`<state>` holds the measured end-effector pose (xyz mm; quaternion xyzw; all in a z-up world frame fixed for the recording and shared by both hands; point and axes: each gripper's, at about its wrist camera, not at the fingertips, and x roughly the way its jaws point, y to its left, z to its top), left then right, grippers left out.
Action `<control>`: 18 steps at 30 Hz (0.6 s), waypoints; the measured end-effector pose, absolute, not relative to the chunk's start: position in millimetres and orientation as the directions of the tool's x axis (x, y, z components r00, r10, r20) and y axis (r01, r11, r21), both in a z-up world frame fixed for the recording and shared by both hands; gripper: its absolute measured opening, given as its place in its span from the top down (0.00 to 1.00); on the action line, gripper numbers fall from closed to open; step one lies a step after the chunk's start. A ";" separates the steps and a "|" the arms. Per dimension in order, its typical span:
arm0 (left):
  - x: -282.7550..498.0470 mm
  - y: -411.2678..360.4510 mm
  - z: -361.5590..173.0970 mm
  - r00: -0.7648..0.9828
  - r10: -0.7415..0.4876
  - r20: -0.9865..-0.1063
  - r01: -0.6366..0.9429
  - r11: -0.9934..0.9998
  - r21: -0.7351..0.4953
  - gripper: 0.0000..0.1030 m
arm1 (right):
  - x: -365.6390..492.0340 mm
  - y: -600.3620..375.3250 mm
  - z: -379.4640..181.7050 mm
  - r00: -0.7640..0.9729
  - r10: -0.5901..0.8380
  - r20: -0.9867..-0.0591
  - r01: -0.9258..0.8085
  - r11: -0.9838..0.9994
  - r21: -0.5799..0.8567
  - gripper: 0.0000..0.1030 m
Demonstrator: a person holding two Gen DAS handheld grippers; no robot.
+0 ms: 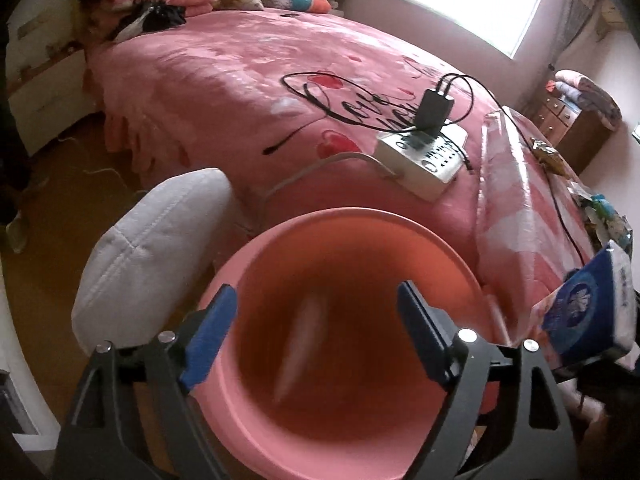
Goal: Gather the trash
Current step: 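Carry the paper bag and tissue pack to the pink bucket and release both, then return both open tools from the bucket to the trash on the bed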
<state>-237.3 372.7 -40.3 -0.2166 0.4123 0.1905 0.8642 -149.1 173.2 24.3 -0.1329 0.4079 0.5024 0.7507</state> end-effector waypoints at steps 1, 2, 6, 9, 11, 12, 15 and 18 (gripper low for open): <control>-237.1 373.3 -39.9 0.588 0.154 -0.794 -0.511 0.831 -0.217 0.19 | -148.0 167.2 27.4 0.179 0.653 -0.736 -0.855 0.473 0.212 0.14; -237.5 374.3 -39.4 0.590 0.156 -0.792 -0.514 0.829 -0.220 0.19 | -147.4 161.7 30.1 0.195 0.658 -0.727 -0.849 0.484 0.211 0.14; -240.1 373.7 -31.5 0.630 0.172 -0.757 -0.507 0.830 -0.233 0.15 | -141.6 140.4 40.0 0.241 0.672 -0.701 -0.824 0.523 0.219 0.13; -238.7 368.7 -23.7 0.642 0.182 -0.745 -0.490 0.845 -0.216 0.15 | -134.4 136.3 41.4 0.229 0.687 -0.690 -0.814 0.524 0.252 0.13; -237.5 366.8 -19.3 0.640 0.190 -0.745 -0.488 0.849 -0.204 0.15 | -129.5 145.6 37.2 0.178 0.706 -0.685 -0.812 0.498 0.303 0.13; -238.2 367.1 -17.1 0.639 0.194 -0.744 -0.493 0.846 -0.202 0.15 | -128.8 151.6 33.9 0.147 0.709 -0.689 -0.815 0.482 0.322 0.13; -242.1 370.3 -13.0 0.638 0.203 -0.743 -0.512 0.832 -0.213 0.15 | -131.6 169.4 17.8 0.107 0.689 -0.716 -0.831 0.458 0.316 0.13; -247.3 373.0 -13.6 0.625 0.225 -0.748 -0.534 0.822 -0.199 0.15 | -134.0 172.7 10.7 0.081 0.711 -0.699 -0.840 0.426 0.335 0.10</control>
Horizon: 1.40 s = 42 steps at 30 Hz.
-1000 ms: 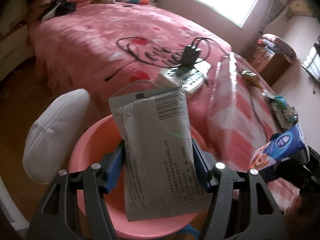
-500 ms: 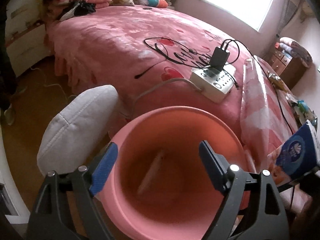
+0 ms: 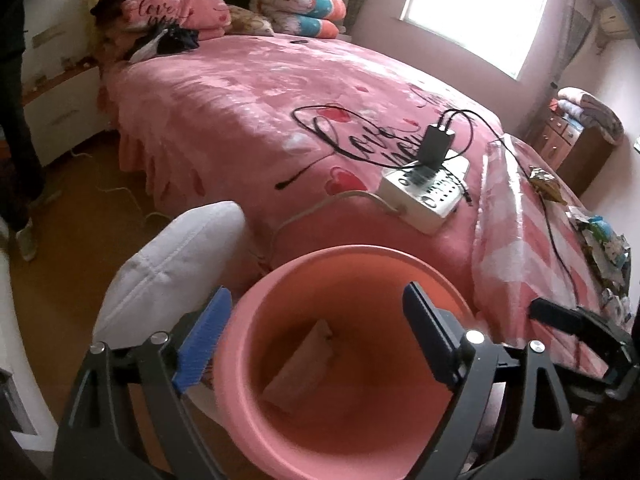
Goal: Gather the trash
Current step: 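Return both open tools from the bucket to the trash on the bed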
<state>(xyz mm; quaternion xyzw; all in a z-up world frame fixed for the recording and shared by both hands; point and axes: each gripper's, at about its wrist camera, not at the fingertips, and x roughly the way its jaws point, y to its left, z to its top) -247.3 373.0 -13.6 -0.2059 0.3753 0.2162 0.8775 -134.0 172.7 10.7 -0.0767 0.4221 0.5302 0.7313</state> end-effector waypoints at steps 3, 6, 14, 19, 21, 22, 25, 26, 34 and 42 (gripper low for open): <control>-248.7 375.3 -19.7 0.608 0.224 -0.761 -0.544 0.816 -0.194 0.15 | -132.1 173.9 11.0 0.072 0.707 -0.704 -0.835 0.429 0.345 0.10; -248.2 377.5 -23.2 0.600 0.225 -0.768 -0.549 0.814 -0.191 0.15 | -133.1 170.1 15.5 0.079 0.709 -0.701 -0.835 0.431 0.342 0.10; -240.6 367.5 -12.1 0.629 0.213 -0.748 -0.512 0.837 -0.192 0.15 | -121.2 132.7 46.2 0.228 0.718 -0.658 -0.787 0.534 0.310 0.10; -226.0 342.2 10.5 0.661 0.170 -0.731 -0.424 0.888 -0.177 0.15 | -116.6 98.9 58.3 0.338 0.699 -0.630 -0.741 0.610 0.280 0.10; -219.2 327.7 19.6 0.674 0.160 -0.722 -0.384 0.910 -0.156 0.15 | -112.1 82.4 60.9 0.372 0.691 -0.619 -0.715 0.639 0.284 0.10; -215.7 319.2 24.3 0.678 0.158 -0.718 -0.364 0.921 -0.141 0.15 | -110.6 75.2 61.3 0.386 0.689 -0.613 -0.704 0.650 0.287 0.10; -203.4 294.7 35.9 0.685 0.153 -0.712 -0.312 0.945 -0.097 0.15 | -106.3 48.2 64.2 0.444 0.674 -0.591 -0.662 0.691 0.292 0.10; -198.7 285.5 40.3 0.691 0.143 -0.708 -0.291 0.952 -0.092 0.15 | -104.3 41.7 63.6 0.453 0.670 -0.588 -0.651 0.699 0.295 0.09; -162.0 227.5 68.8 0.731 0.116 -0.672 -0.168 0.986 -0.012 0.15 | -83.6 -23.2 64.2 0.532 0.634 -0.562 -0.540 0.765 0.352 0.09; -114.4 166.6 85.8 0.760 0.065 -0.647 -0.035 0.998 0.059 0.15 | -63.4 -91.0 71.6 0.621 0.579 -0.529 -0.422 0.815 0.396 0.09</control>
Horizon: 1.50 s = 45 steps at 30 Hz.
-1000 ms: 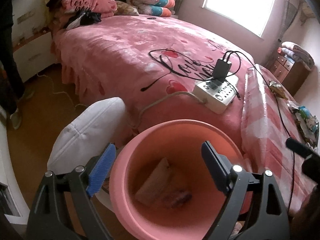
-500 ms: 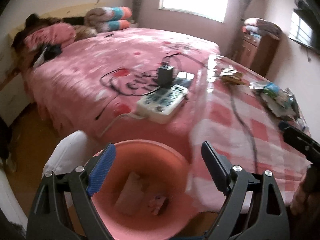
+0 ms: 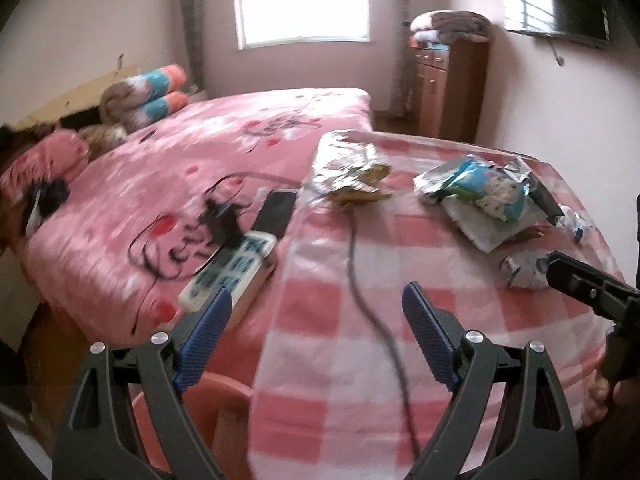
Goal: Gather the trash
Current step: 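Return both open tools from the bucket to the trash on the bed, then grasp the yellow snack bag with the left tool while the right tool grasps the white Magic bottle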
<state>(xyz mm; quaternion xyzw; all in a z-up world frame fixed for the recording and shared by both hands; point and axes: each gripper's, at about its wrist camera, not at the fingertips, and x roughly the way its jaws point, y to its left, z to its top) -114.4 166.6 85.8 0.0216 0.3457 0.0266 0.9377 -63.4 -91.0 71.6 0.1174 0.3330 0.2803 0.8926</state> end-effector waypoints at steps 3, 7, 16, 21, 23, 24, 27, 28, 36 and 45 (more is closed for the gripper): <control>-95.6 146.0 85.7 0.760 0.048 -0.648 0.009 0.996 0.085 0.15 | -55.9 -119.7 71.0 0.663 0.530 -0.529 -0.359 0.845 0.397 0.09; -69.1 124.9 85.6 0.760 0.031 -0.649 0.040 0.995 0.095 0.15 | -48.0 -157.5 72.5 0.722 0.440 -0.534 -0.258 0.887 0.383 0.09; 12.1 106.7 77.5 0.718 -0.019 -0.696 0.090 0.994 0.065 0.15 | -14.2 -244.8 79.5 0.791 0.250 -0.559 -0.063 0.941 0.332 0.09; 54.5 105.7 66.2 0.686 0.004 -0.728 0.119 0.986 0.118 0.15 | 7.6 -286.0 74.6 0.773 0.177 -0.609 0.018 0.953 0.301 0.09; 70.0 109.8 61.9 0.672 0.009 -0.740 0.118 0.986 0.119 0.15 | 16.0 -296.7 70.0 0.759 0.152 -0.633 0.040 0.960 0.278 0.09; 79.2 113.0 59.2 0.663 0.008 -0.749 0.115 0.987 0.112 0.15 | 21.5 -301.2 68.5 0.753 0.145 -0.642 0.046 0.961 0.272 0.09; 101.7 125.2 52.2 0.644 0.012 -0.765 0.090 0.992 0.092 0.15 | 32.5 -305.7 63.3 0.731 0.119 -0.672 0.067 0.968 0.243 0.09; 106.0 128.7 50.3 0.639 0.010 -0.769 0.084 0.993 0.083 0.15 | 35.7 -306.7 61.1 0.727 0.114 -0.678 0.068 0.969 0.237 0.09; 130.7 142.4 34.4 0.610 -0.022 -0.792 0.072 0.997 0.027 0.18 | 56.5 -298.1 41.4 0.673 0.113 -0.730 0.062 0.976 0.209 0.09; 139.8 133.1 18.6 0.588 -0.003 -0.809 0.063 0.997 0.042 0.42 | 58.4 -283.9 36.7 0.663 0.068 -0.745 0.043 0.991 0.129 0.09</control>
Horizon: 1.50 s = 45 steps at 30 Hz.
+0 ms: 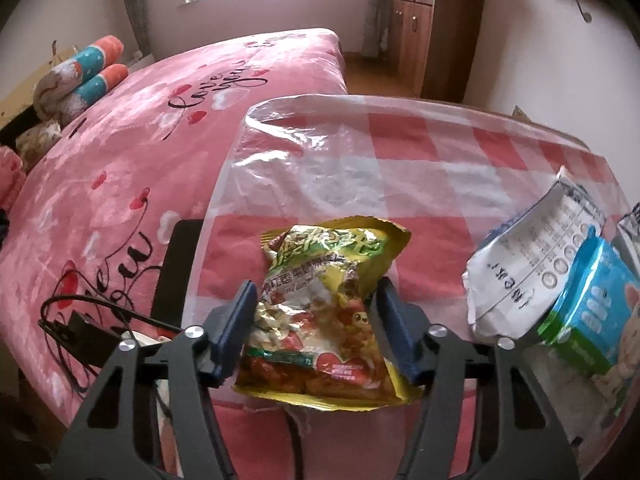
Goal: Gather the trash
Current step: 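Grasp the yellow snack bag with the left tool while the right tool grasps the white Magic bottle, then carry the snack bag and bottle to the pink bucket and release both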
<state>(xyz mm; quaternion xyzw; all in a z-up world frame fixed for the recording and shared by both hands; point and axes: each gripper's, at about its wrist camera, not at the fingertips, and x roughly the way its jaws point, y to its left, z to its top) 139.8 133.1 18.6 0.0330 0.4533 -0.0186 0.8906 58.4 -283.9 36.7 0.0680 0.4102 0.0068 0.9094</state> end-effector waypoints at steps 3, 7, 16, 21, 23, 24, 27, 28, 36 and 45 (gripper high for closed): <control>140.0 127.5 19.2 0.596 0.015 -0.803 0.061 0.996 0.064 0.47 | 58.0 -279.2 36.7 0.661 0.058 -0.748 0.035 0.994 0.108 0.16; 137.4 123.4 20.6 0.595 0.045 -0.802 0.035 0.996 0.082 0.54 | 56.8 -274.5 36.7 0.659 0.031 -0.751 0.037 0.997 0.074 0.25; 119.8 115.9 22.2 0.609 0.045 -0.792 0.007 0.998 0.062 0.57 | 54.1 -273.9 36.5 0.662 0.025 -0.749 0.033 0.998 0.062 0.36; 108.1 115.8 23.4 0.617 0.031 -0.786 -0.014 1.000 0.028 0.59 | 52.4 -274.5 36.7 0.662 0.035 -0.748 0.026 0.997 0.070 0.36; 103.2 115.3 23.4 0.621 0.023 -0.784 -0.021 1.000 0.014 0.59 | 51.2 -276.5 37.0 0.664 0.043 -0.747 0.025 0.997 0.080 0.36; 99.6 113.9 23.9 0.623 0.016 -0.782 -0.019 1.000 0.005 0.60 | 50.5 -277.6 37.4 0.664 0.045 -0.746 0.026 0.996 0.082 0.36; 92.6 109.1 25.1 0.627 0.009 -0.779 -0.014 1.000 0.000 0.61 | 48.9 -280.7 38.2 0.666 0.053 -0.744 0.027 0.995 0.096 0.36; 90.1 107.2 26.1 0.630 0.005 -0.777 -0.012 1.000 -0.003 0.61 | 48.2 -281.5 38.3 0.667 0.056 -0.743 0.027 0.995 0.099 0.36; 74.5 98.2 32.8 0.648 -0.007 -0.762 -0.006 1.000 -0.015 0.62 | 41.2 -286.0 40.4 0.682 0.060 -0.729 0.032 0.993 0.111 0.36; 54.5 99.8 41.5 0.668 -0.014 -0.744 -0.010 1.000 -0.028 0.63 | 28.6 -289.5 42.0 0.695 0.095 -0.712 0.028 0.987 0.159 0.36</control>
